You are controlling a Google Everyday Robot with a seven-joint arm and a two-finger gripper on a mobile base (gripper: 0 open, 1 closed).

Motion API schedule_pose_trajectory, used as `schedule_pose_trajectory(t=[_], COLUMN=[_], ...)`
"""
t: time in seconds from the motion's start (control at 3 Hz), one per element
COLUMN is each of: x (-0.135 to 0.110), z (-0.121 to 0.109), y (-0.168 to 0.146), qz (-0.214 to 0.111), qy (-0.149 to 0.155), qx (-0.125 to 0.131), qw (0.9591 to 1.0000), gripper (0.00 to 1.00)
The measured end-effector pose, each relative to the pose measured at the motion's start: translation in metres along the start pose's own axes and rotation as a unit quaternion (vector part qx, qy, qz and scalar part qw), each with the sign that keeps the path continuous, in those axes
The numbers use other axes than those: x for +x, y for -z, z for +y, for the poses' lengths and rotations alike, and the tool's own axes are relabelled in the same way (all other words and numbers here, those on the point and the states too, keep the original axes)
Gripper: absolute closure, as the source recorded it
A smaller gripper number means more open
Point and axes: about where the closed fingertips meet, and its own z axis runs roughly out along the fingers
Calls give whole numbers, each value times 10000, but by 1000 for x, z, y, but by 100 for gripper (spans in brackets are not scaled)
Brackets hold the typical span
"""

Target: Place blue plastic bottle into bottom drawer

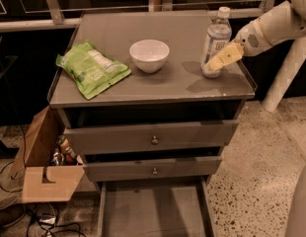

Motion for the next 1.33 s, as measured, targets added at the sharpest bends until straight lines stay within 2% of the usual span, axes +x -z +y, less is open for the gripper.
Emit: schedule_pose_trajectory(t=[0.33, 0.67, 1.33], x=[-8, -8, -8], z=[-1, -1, -1], y=[-12, -12, -12], qz=[-152, -152, -152], qy=[-57, -57, -57], qx=[-64, -64, -64], qw=[9998, 9998, 9998], gripper=[0, 0, 50])
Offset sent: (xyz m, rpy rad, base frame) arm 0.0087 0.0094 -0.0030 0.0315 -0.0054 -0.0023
